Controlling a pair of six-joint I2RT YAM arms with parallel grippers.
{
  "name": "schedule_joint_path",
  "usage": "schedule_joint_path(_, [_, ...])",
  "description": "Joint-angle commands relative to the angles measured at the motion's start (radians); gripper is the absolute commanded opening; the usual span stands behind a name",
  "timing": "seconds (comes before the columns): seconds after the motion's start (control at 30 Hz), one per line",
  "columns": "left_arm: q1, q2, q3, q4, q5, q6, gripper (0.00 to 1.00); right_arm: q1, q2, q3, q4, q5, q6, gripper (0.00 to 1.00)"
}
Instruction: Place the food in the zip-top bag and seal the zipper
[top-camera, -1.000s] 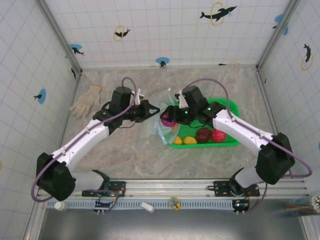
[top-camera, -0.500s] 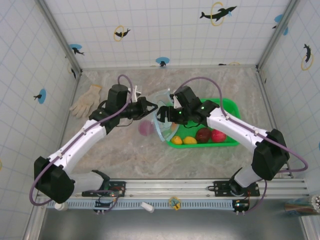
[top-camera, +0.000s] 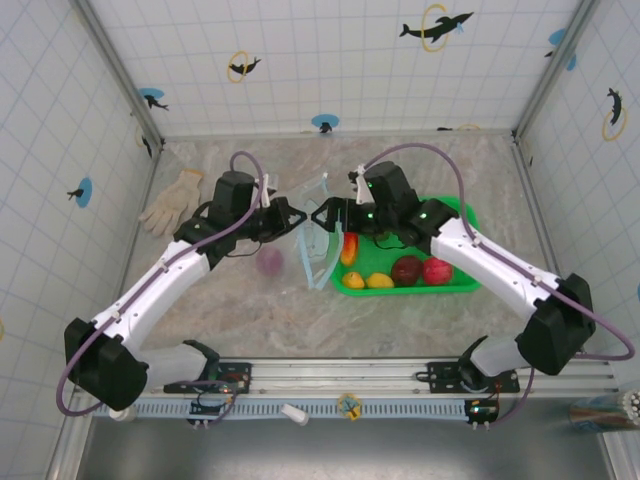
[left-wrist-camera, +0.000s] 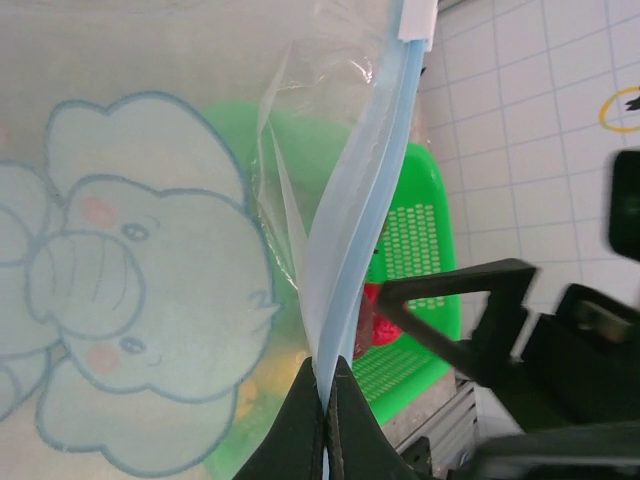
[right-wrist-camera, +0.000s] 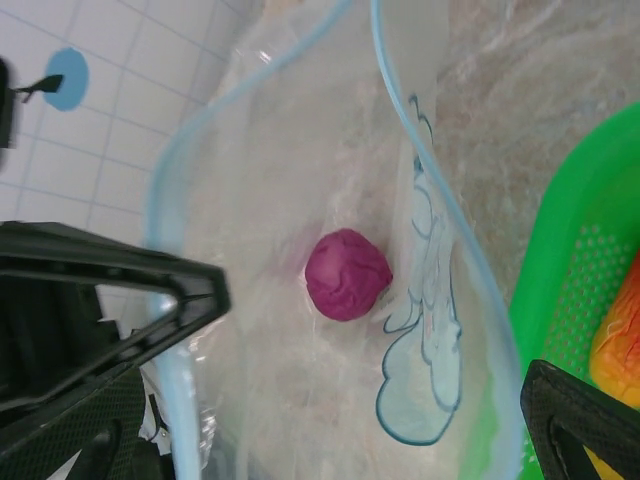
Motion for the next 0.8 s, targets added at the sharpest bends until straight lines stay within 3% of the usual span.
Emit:
schedule_joint_path(0.0, [0.009, -0.019, 0.03, -0.042, -0.028, 0.03, 0.0, -0.012, -0.07, -0.025, 0.035, 0.016, -0.037, 1.0])
schedule_joint_path(0.13, [0.009, -0.019, 0.019, -0.045, -0.03, 0.022, 0.0, -0.056, -0.126, -0.069, 0.01, 0.055, -0.03, 0.92])
schedule_joint_path(0.3, [0.011, -0.001, 0.017, -0.033, -0.024, 0.015, 0.0, -0.166, -0.17, -0.167, -0.076, 0.071, -0.001, 0.73])
schedule_joint_path(0.5, [0.018, 0.026, 0.027, -0.017, -0.015, -0.008, 0.0, -0.203, -0.087, -0.213, -0.182, 0.061, -0.053, 0.7])
schedule_joint_path(0.77, [0.024, 0.039, 0.024, -0.004, 0.007, -0.033, 0.0, -0.169, 0.114, -0.199, -0.047, 0.021, -0.033, 0.7])
